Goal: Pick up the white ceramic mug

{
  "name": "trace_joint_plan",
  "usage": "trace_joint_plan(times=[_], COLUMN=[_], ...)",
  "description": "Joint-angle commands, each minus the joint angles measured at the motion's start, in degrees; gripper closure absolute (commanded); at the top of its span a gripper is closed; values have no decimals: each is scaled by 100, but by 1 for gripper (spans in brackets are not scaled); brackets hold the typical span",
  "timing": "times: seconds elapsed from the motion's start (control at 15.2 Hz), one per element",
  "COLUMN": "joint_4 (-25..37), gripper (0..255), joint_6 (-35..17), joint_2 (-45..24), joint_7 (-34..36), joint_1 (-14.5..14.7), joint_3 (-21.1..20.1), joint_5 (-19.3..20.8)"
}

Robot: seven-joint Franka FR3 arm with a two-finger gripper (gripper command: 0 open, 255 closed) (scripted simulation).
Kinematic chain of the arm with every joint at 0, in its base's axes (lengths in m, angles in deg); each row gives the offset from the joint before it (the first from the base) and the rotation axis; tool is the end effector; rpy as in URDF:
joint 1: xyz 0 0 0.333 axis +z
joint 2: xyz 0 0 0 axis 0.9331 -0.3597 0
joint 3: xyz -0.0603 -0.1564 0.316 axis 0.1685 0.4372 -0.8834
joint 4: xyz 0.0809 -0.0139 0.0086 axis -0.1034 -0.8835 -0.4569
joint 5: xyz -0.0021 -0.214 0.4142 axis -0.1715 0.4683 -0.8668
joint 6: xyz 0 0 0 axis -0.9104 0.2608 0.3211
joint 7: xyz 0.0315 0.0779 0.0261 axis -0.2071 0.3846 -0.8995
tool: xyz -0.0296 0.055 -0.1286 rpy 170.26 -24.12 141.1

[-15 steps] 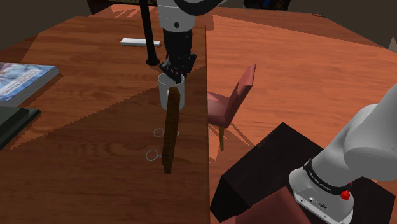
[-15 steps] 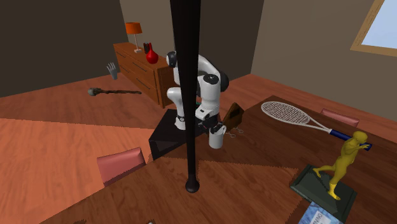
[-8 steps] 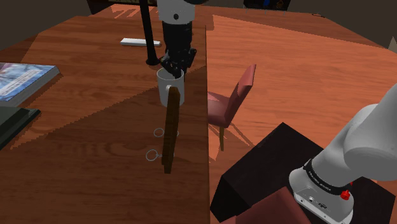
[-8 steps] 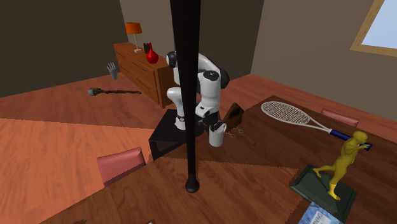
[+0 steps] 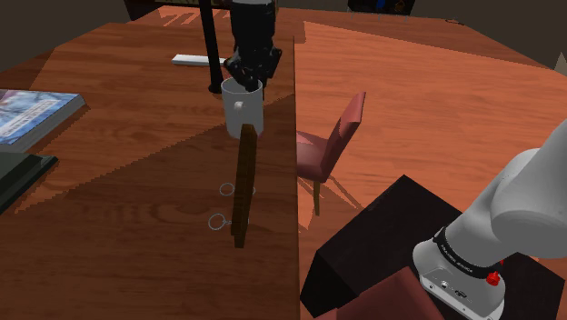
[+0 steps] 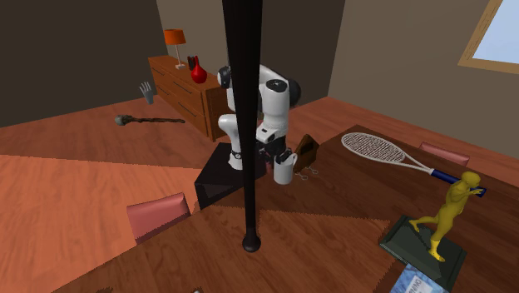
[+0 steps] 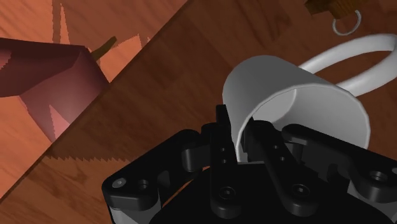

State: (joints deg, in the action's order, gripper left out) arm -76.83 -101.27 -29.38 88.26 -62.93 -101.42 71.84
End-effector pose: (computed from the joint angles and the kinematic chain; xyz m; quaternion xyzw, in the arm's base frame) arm 0.5517 0.3228 0.5620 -0.9960 -0.0851 0.0251 0.0104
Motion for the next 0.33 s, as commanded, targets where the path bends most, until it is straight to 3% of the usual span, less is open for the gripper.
trace_joint_plan(times=[0.0,0.26], joint_4=[182,380], gripper=[255,255], joint_6=[156,329], joint_2=[-30,-57], joint_7=[14,28], joint_1=[4,9], joint_3=[-4,-7], joint_5=[12,23])
